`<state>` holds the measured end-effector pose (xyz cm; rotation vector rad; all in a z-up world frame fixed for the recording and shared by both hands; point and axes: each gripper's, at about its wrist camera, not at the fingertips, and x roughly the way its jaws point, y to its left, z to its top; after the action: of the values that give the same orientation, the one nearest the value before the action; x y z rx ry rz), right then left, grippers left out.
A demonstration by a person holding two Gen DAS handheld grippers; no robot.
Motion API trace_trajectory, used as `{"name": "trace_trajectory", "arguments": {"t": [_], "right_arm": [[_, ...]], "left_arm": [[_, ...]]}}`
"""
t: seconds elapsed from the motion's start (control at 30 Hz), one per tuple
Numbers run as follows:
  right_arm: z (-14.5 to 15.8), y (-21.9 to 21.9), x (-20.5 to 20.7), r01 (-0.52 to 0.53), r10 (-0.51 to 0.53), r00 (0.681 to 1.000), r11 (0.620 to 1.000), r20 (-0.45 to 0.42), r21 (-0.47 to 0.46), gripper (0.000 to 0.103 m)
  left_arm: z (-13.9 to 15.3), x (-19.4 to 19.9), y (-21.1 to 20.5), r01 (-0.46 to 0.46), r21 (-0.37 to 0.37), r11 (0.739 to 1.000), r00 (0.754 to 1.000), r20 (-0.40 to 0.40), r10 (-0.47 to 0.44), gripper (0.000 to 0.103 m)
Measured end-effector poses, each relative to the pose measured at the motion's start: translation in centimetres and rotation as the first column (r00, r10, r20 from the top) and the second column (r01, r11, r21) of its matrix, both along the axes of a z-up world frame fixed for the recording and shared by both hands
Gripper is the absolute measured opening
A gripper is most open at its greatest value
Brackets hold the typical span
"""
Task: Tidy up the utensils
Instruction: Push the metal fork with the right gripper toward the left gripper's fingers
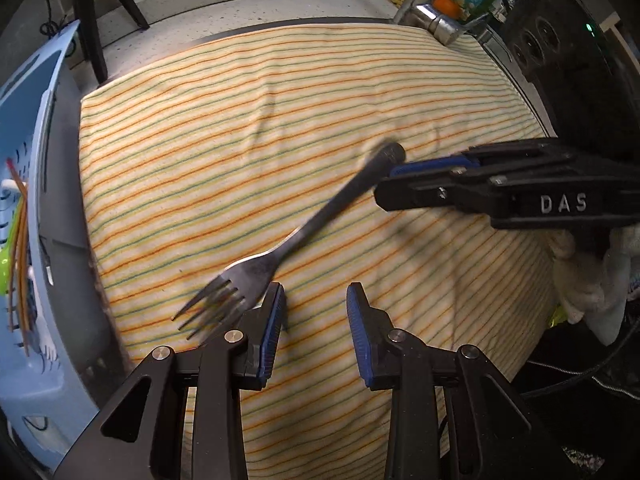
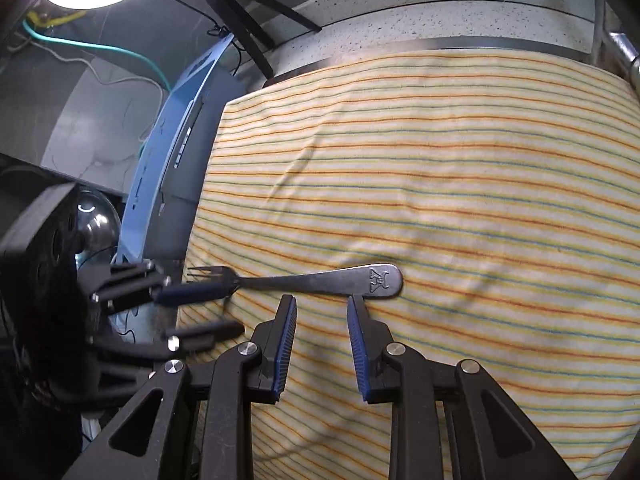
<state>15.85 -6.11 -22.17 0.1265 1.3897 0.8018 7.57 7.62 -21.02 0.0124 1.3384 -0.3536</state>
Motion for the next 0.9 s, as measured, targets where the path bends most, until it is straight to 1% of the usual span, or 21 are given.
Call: {"name": "trace_trajectory", "arguments": {"t": [0.07, 0.17, 0.3, 0.37, 0.47, 0.63, 0.77, 0.83, 0.9], "right_arm": [[0.2, 0.4, 0.3, -0.002, 0.002, 1.0, 1.0, 0.01, -0.01, 0.024], [0.6, 0.4, 0.2, -0.009, 0.009, 1.0, 1.0, 0.021, -0.012, 0.024], [0.4, 0.5, 0.1, 0.0, 0.0, 1.0, 1.0, 0.015, -0.011, 0.024], [0.4, 0.4, 0.0, 0.008, -0.008, 1.0, 1.0, 0.013, -0.01, 0.024], [0.4, 0.1, -0.1, 0.013, -0.013, 1.0, 1.0, 0.009, -0.007, 0.024], [0.1, -0.2, -0.3, 0.015, -0.015, 1.0, 1.0, -0.018, 0.0, 0.024], [-0.1, -0.2, 0.1, 0.033, -0.032, 0.999, 0.999, -0.032, 0.018, 0.024], [-0.1, 0.1, 0.5, 0.036, -0.035, 0.999, 0.999, -0.034, 0.022, 0.024], [-0.1, 0.5, 0.9, 0.036, -0.035, 0.999, 0.999, -0.033, 0.024, 0.024]], "left_arm": [[0.7, 0.0, -0.2, -0.004, 0.026, 1.0, 1.0, 0.03, 0.003, 0.031], [2.0, 0.8, 1.0, -0.041, 0.019, 0.999, 0.997, 0.069, 0.04, 0.031], [1.3, 2.7, 3.2, -0.101, 0.023, 0.995, 0.995, 0.031, 0.1, 0.031], [0.8, 3.2, 3.5, -0.098, 0.013, 0.995, 0.995, 0.01, 0.098, 0.031], [-0.1, 3.9, 3.3, -0.089, 0.03, 0.996, 0.996, -0.02, 0.089, 0.031], [-0.3, 3.7, 3.0, -0.071, 0.008, 0.997, 0.997, -0.043, 0.071, 0.031], [-0.3, 2.2, 2.7, -0.055, -0.012, 0.998, 0.997, -0.054, 0.055, 0.032], [-0.2, 1.6, 2.5, -0.062, -0.011, 0.998, 0.997, -0.046, 0.062, 0.032], [-0.1, 0.8, 2.3, -0.079, -0.053, 0.995, 0.996, -0.052, 0.076, 0.032]]}}
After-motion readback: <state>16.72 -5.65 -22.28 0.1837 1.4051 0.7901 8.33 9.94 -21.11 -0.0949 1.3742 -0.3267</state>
